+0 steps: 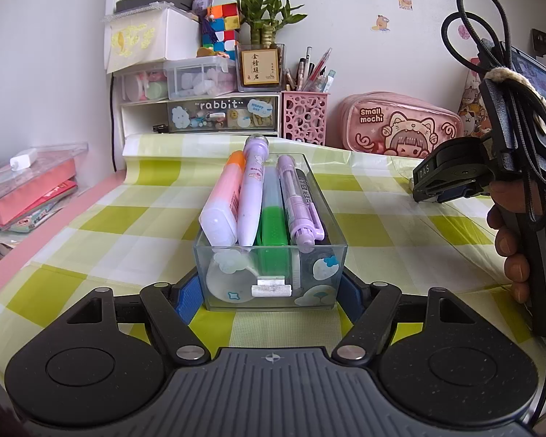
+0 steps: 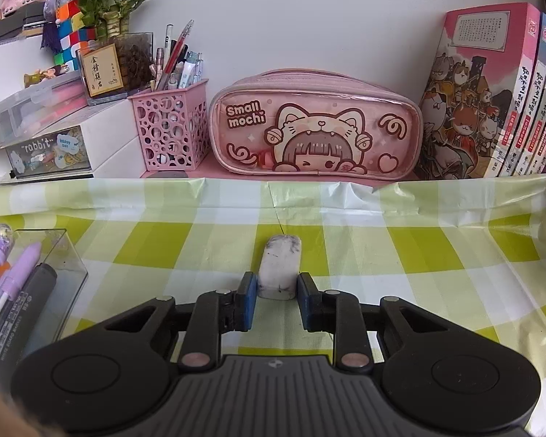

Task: Organize stationery
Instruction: 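Reach the right tool to the white eraser and grasp it, then carry the white eraser into the clear box and open the right tool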

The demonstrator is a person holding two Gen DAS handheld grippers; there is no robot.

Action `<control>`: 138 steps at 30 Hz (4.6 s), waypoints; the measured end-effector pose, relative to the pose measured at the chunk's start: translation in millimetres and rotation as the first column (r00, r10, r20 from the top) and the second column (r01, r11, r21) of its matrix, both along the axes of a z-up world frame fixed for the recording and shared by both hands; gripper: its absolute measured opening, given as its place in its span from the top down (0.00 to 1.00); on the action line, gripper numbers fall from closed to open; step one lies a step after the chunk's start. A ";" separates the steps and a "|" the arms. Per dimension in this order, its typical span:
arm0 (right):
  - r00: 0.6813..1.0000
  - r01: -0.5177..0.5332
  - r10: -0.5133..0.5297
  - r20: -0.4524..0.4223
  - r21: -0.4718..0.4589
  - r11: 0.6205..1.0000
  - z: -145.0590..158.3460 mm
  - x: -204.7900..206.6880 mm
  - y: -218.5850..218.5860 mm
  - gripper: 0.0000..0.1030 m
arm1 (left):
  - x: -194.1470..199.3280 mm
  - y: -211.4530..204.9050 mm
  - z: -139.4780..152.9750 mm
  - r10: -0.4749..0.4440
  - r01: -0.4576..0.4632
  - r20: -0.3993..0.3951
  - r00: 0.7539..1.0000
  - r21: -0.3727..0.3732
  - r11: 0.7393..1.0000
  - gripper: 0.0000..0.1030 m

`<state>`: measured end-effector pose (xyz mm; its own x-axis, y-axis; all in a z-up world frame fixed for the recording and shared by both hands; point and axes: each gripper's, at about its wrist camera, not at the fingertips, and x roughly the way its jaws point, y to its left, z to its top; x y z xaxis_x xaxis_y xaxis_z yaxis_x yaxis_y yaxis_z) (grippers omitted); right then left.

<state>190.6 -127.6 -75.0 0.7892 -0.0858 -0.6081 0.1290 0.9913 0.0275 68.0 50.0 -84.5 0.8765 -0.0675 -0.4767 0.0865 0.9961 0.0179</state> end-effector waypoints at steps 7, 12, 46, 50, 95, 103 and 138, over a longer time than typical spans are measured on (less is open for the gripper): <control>1.000 -0.001 0.001 0.010 0.019 1.000 0.0 -6.0 -7.9 0.85 | 0.2 -0.4 0.5 0.000 0.000 -0.001 1.000 0.000 1.000 0.30; 1.000 0.005 -0.005 0.015 0.041 0.999 0.3 -12.0 -24.6 0.85 | 0.3 -0.5 0.6 0.000 0.000 -0.001 1.000 0.000 1.000 0.30; 0.995 -0.073 0.058 0.080 0.201 0.977 43.8 -46.3 -46.0 0.85 | 0.1 -0.4 1.0 0.000 0.000 -0.001 1.000 0.000 1.000 0.30; 0.996 -0.071 0.055 0.068 0.265 0.962 44.4 -44.6 -51.2 0.85 | 0.1 -0.4 1.0 0.000 0.000 -0.002 1.000 -0.001 1.000 0.30; 0.969 -0.234 0.237 0.063 0.531 0.814 68.0 39.8 49.5 0.85 | 0.1 -0.5 1.1 0.000 0.000 -0.002 1.000 -0.001 1.000 0.30; 0.970 -0.200 0.241 0.003 0.572 0.795 49.5 47.4 57.0 0.85 | 0.6 -0.6 1.4 -0.001 0.001 -0.002 1.000 -0.002 1.000 0.30; 0.926 -0.344 0.375 0.039 0.497 0.796 19.1 -85.4 -0.3 0.75 | 14.5 -3.8 10.9 0.015 -0.015 -0.080 0.997 0.000 1.000 0.30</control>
